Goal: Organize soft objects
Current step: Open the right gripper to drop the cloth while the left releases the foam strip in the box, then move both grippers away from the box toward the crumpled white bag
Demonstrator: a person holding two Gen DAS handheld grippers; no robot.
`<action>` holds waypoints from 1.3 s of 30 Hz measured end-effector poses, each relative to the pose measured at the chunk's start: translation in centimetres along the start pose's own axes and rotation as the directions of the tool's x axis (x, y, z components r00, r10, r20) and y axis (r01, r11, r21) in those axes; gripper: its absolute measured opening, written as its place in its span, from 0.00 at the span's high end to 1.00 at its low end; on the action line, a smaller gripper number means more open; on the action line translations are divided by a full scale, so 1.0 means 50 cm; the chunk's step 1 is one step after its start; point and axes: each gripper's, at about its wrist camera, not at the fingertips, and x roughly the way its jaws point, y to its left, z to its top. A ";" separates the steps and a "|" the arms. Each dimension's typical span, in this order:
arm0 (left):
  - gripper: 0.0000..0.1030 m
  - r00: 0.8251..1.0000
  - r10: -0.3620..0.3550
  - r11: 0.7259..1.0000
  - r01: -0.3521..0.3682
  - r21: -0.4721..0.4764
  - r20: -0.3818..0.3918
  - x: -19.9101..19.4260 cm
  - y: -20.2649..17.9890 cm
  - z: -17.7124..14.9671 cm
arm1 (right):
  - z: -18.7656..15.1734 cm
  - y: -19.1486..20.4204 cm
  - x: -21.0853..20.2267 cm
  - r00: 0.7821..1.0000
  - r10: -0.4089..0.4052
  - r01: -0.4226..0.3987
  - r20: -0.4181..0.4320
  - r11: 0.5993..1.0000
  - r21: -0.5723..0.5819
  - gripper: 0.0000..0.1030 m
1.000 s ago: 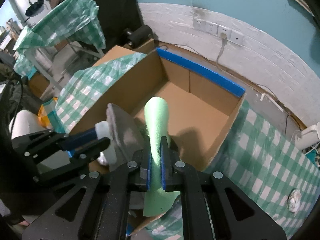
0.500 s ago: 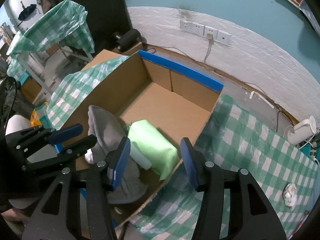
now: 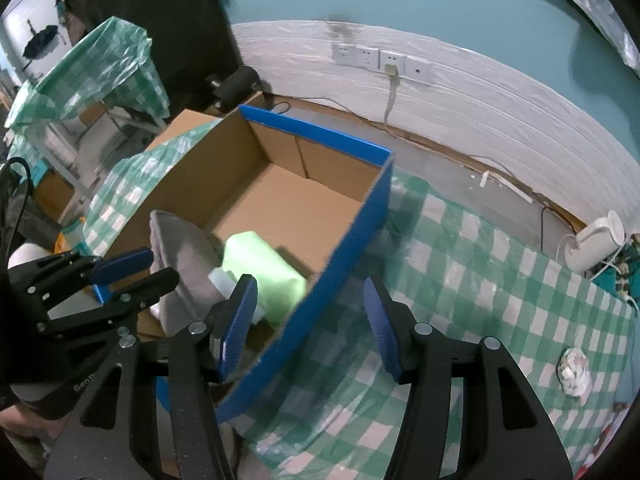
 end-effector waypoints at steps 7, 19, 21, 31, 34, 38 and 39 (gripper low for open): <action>0.59 1.000 -0.007 0.999 0.007 0.035 0.002 0.001 -0.037 0.003 | -0.023 -0.045 -0.009 1.000 -0.020 0.020 -0.006 0.999 0.032 0.45; 0.59 1.000 -0.022 0.994 0.022 0.102 -0.004 0.004 -0.121 0.011 | -0.070 -0.130 -0.034 0.999 -0.049 0.049 -0.001 0.995 0.091 0.45; 0.59 1.000 -0.023 0.993 0.023 0.115 -0.005 0.005 -0.135 0.011 | -0.079 -0.146 -0.039 0.999 -0.054 0.053 0.001 0.993 0.103 0.45; 0.59 1.000 -0.029 0.984 0.031 0.173 -0.012 0.007 -0.210 0.013 | -0.123 -0.222 -0.068 0.997 -0.075 0.072 0.014 0.984 0.164 0.45; 0.57 0.999 -0.031 0.981 0.033 0.190 -0.016 0.010 -0.234 0.015 | -0.135 -0.243 -0.076 0.997 -0.081 0.076 0.018 0.980 0.182 0.45; 0.49 0.999 -0.037 0.977 0.040 0.210 -0.019 0.014 -0.272 0.016 | -0.149 -0.269 -0.087 0.996 -0.091 0.085 0.023 0.976 0.200 0.44; 0.49 0.999 -0.039 0.975 0.041 0.216 -0.016 0.013 -0.281 0.017 | -0.155 -0.278 -0.090 0.995 -0.097 0.090 0.024 0.975 0.205 0.44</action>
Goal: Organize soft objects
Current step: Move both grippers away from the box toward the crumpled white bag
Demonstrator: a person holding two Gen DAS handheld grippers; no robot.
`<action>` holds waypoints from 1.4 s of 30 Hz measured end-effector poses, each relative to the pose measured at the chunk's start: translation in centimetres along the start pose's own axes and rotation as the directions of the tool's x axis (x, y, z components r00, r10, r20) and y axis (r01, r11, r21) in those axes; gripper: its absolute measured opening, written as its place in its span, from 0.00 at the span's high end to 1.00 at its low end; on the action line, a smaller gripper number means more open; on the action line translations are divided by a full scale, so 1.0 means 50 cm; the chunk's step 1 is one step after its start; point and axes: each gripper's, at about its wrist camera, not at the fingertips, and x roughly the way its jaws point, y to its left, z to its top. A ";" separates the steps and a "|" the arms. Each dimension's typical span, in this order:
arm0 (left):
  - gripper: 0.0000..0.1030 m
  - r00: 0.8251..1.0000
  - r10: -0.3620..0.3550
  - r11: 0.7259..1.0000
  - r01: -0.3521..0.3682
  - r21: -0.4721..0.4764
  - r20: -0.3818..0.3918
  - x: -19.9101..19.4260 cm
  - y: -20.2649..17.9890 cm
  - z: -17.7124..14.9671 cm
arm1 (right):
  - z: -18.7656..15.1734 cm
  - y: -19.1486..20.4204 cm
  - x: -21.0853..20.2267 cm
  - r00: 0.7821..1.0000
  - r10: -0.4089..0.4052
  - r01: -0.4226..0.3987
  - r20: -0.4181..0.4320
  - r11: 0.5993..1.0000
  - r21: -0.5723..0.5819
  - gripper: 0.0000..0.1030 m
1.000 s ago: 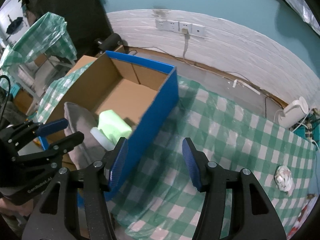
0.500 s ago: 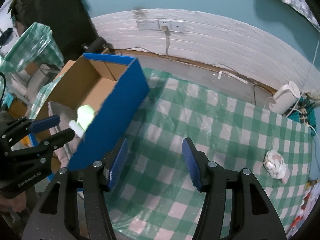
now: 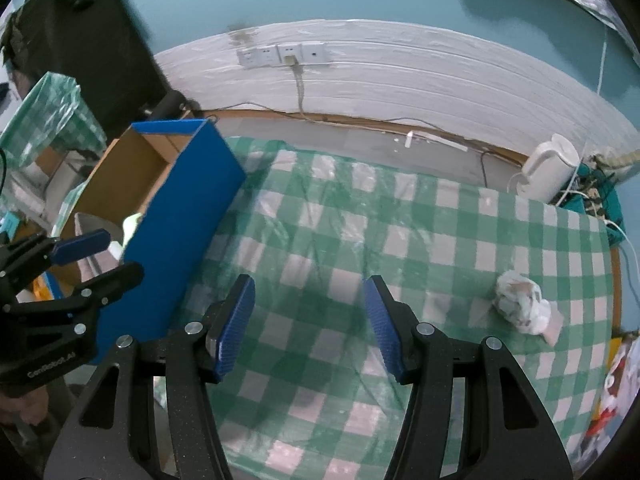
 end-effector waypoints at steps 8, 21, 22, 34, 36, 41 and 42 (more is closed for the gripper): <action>0.49 1.000 0.001 0.998 -0.001 0.059 -0.009 0.018 -0.074 0.016 | -0.027 -0.073 -0.018 1.000 -0.028 0.028 0.007 0.998 0.054 0.42; 0.26 1.000 -0.012 0.994 0.014 0.107 -0.017 0.046 -0.168 0.032 | -0.059 -0.189 -0.024 0.993 -0.115 0.115 -0.006 0.987 0.111 0.41; 0.26 1.000 -0.010 0.994 0.012 0.111 -0.019 0.052 -0.174 0.031 | -0.064 -0.205 -0.020 0.992 -0.124 0.125 -0.014 0.985 0.120 0.41; 0.26 0.993 -0.065 0.995 0.072 0.069 -0.100 0.151 -0.219 0.059 | -0.067 -0.340 0.033 0.974 -0.207 0.218 -0.089 0.966 0.138 0.41; 0.26 0.991 -0.072 0.994 0.080 0.073 -0.113 0.166 -0.228 0.066 | -0.065 -0.359 0.044 0.972 -0.214 0.225 -0.098 0.966 0.128 0.41; 0.26 0.984 -0.098 0.991 0.111 0.079 -0.152 0.200 -0.260 0.075 | -0.048 -0.375 0.080 0.966 -0.229 0.235 -0.120 0.971 0.035 0.41; 0.26 0.981 -0.102 0.989 0.118 0.086 -0.163 0.209 -0.270 0.075 | -0.044 -0.374 0.091 0.965 -0.232 0.234 -0.120 0.972 -0.001 0.41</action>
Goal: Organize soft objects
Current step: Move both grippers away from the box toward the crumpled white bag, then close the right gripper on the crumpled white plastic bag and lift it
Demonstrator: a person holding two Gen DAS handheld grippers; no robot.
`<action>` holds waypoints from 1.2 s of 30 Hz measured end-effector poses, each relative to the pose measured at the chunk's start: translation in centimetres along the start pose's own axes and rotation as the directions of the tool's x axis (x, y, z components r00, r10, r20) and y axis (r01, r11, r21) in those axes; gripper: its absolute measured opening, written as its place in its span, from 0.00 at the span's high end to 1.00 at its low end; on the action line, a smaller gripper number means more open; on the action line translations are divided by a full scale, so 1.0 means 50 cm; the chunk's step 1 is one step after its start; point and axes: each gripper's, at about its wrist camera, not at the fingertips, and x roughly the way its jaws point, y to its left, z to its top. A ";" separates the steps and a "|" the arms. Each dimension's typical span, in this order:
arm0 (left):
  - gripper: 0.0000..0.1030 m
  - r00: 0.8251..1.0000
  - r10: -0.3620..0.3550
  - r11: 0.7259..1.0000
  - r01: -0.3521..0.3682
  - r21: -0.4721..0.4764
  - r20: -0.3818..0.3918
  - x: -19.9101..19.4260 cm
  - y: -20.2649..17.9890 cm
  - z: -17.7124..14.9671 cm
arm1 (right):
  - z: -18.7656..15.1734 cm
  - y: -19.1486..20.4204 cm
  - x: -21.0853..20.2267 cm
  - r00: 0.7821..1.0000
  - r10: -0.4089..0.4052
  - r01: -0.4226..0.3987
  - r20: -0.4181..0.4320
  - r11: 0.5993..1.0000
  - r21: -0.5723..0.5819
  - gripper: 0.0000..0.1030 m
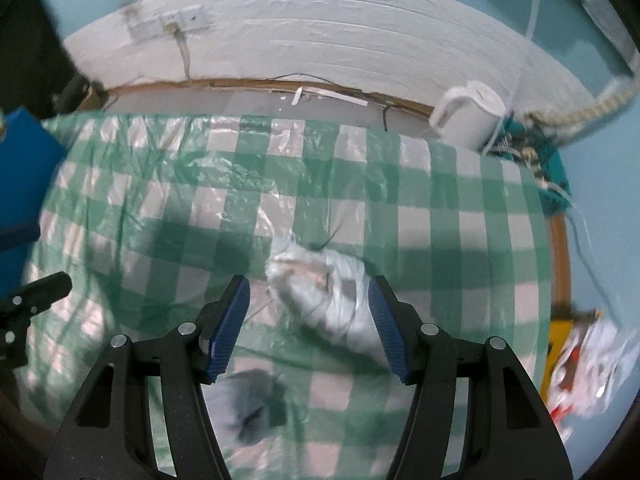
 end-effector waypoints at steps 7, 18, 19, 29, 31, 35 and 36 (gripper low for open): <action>0.26 0.999 -0.001 0.999 0.003 0.041 -0.048 0.045 -0.035 0.006 | -0.002 0.017 0.069 0.996 -0.073 0.067 -0.043 0.989 -0.130 0.41; 0.26 0.995 -0.034 0.998 0.038 0.043 -0.091 0.068 -0.039 -0.011 | -0.010 -0.003 0.073 0.991 -0.079 0.074 -0.107 0.996 -0.055 0.51; 0.26 0.995 -0.037 0.998 0.041 0.042 -0.092 0.068 -0.040 -0.013 | -0.015 -0.003 0.070 0.990 -0.076 0.072 -0.120 0.996 -0.044 0.51; 0.26 0.993 -0.073 0.995 0.079 0.063 -0.091 0.048 -0.062 -0.027 | -0.088 -0.020 0.042 0.975 -0.013 0.040 -0.223 0.992 0.117 0.52; 0.26 0.993 -0.079 0.994 0.085 0.066 -0.091 0.043 -0.067 -0.031 | -0.096 -0.021 0.036 0.973 0.008 0.025 -0.229 0.990 0.142 0.52; 0.26 0.993 -0.078 0.992 0.086 0.088 -0.085 0.032 -0.076 -0.041 | -0.116 -0.005 0.025 0.972 0.057 -0.017 -0.229 0.985 0.170 0.52; 0.26 0.993 -0.077 0.992 0.085 0.092 -0.085 0.029 -0.080 -0.046 | -0.119 0.000 0.024 0.971 0.068 -0.028 -0.228 0.984 0.176 0.52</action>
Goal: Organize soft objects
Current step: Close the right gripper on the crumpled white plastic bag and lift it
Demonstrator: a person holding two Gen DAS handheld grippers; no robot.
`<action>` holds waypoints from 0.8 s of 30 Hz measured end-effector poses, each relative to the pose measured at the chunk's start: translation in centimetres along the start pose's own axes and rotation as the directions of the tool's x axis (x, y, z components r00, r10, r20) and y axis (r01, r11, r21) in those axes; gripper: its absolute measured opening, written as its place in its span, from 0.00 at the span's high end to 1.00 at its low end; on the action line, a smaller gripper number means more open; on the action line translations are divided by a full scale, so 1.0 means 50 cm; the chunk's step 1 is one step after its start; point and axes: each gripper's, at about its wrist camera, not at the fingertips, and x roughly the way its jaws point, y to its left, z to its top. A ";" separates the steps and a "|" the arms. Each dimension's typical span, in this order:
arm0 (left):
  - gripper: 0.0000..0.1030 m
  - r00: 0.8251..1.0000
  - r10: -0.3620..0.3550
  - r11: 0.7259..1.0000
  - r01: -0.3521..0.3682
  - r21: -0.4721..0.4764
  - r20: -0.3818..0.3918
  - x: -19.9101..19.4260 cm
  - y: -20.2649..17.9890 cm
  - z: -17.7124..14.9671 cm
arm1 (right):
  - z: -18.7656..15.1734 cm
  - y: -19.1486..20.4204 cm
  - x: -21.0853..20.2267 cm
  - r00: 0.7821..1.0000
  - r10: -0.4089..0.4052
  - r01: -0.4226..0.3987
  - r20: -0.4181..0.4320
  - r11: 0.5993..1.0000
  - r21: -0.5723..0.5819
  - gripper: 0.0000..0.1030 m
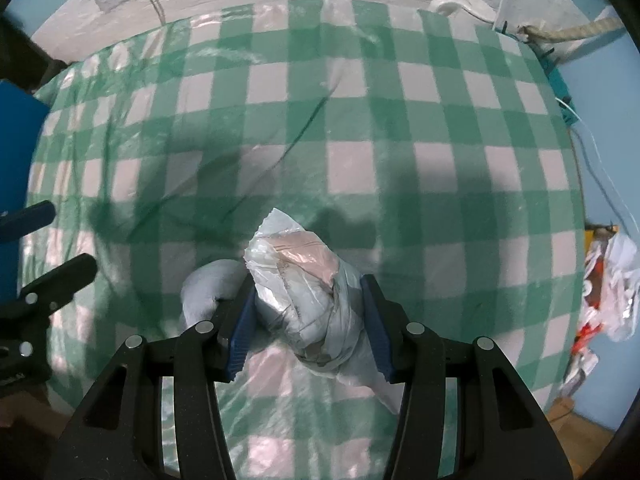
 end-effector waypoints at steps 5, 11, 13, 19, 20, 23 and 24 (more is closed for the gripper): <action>0.26 1.000 0.005 1.000 -0.005 0.011 0.001 -0.008 -0.004 -0.012 | -0.016 0.041 -0.003 0.998 0.069 -0.069 -0.006 0.998 -0.006 0.52; 0.25 1.000 0.020 1.000 -0.020 0.007 0.003 -0.017 0.005 -0.026 | -0.019 0.086 -0.011 0.991 0.131 -0.131 0.004 0.991 -0.023 0.52; 0.25 1.000 0.024 1.000 -0.024 -0.001 0.005 -0.019 0.010 -0.029 | -0.018 0.087 -0.013 0.992 0.126 -0.125 0.012 0.992 -0.025 0.52; 0.25 1.000 0.018 1.000 -0.018 -0.009 -0.002 -0.015 0.009 -0.031 | -0.017 0.070 -0.032 0.997 0.067 -0.067 0.045 0.998 -0.002 0.52; 0.25 1.000 0.016 1.000 -0.016 -0.006 -0.004 -0.014 0.005 -0.031 | -0.018 0.063 -0.034 0.997 0.058 -0.058 0.049 0.998 0.004 0.52; 0.23 1.000 0.009 1.000 -0.009 0.010 -0.007 -0.010 -0.016 -0.028 | -0.021 0.035 -0.038 0.998 0.027 -0.028 0.057 0.999 0.025 0.52; 0.22 1.000 0.006 1.000 -0.006 0.017 -0.008 -0.008 -0.025 -0.026 | -0.022 0.034 -0.034 0.998 0.021 -0.023 0.057 0.999 0.032 0.52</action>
